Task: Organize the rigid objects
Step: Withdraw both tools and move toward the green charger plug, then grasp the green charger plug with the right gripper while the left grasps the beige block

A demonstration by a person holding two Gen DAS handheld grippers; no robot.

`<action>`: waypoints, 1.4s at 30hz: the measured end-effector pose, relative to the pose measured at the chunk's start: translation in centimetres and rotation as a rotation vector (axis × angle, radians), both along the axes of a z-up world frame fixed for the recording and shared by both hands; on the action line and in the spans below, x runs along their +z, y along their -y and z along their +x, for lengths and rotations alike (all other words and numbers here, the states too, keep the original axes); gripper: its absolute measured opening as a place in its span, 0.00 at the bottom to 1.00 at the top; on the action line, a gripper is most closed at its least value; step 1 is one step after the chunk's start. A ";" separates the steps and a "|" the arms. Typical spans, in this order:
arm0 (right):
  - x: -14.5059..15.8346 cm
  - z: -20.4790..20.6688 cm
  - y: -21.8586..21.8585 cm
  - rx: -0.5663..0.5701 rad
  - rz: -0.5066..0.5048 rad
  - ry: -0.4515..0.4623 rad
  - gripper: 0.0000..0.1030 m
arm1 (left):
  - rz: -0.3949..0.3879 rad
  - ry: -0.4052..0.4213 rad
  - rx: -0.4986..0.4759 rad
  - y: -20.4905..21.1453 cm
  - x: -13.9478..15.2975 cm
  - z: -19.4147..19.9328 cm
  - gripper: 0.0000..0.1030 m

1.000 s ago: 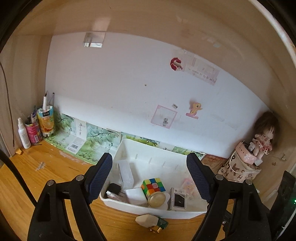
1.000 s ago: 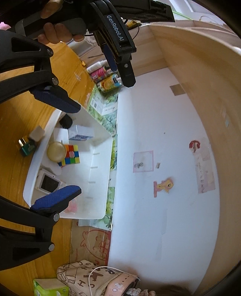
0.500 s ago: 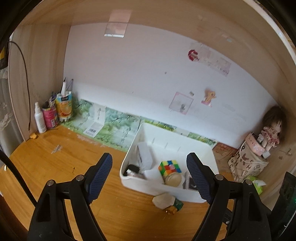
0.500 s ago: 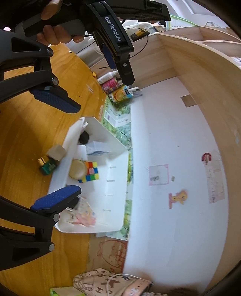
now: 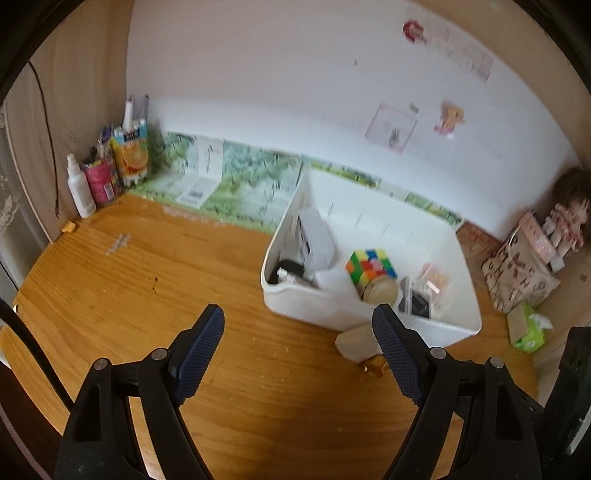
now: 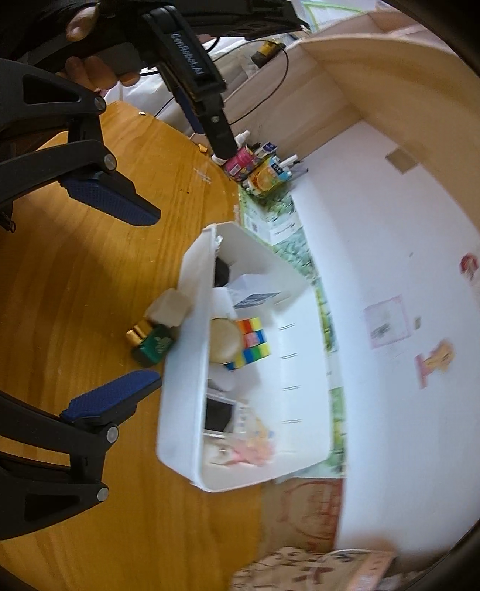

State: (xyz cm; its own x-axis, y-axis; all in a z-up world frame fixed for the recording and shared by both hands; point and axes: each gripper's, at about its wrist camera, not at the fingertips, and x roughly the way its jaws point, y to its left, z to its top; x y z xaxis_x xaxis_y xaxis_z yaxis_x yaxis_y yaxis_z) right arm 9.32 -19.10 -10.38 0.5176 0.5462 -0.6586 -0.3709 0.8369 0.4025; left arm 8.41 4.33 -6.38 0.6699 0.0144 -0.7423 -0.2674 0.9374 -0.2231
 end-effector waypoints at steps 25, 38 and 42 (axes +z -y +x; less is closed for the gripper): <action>-7.7 5.4 -1.7 0.009 -0.138 -0.256 0.70 | -0.189 -0.390 -0.231 3.8 -8.3 8.6 0.82; -8.7 6.6 -2.1 0.059 -0.103 -0.244 0.57 | -0.193 -0.469 -0.282 5.9 -9.9 9.5 0.82; -8.8 6.7 -2.0 0.072 -0.102 -0.241 0.53 | -0.196 -0.481 -0.278 6.0 -10.2 9.7 0.82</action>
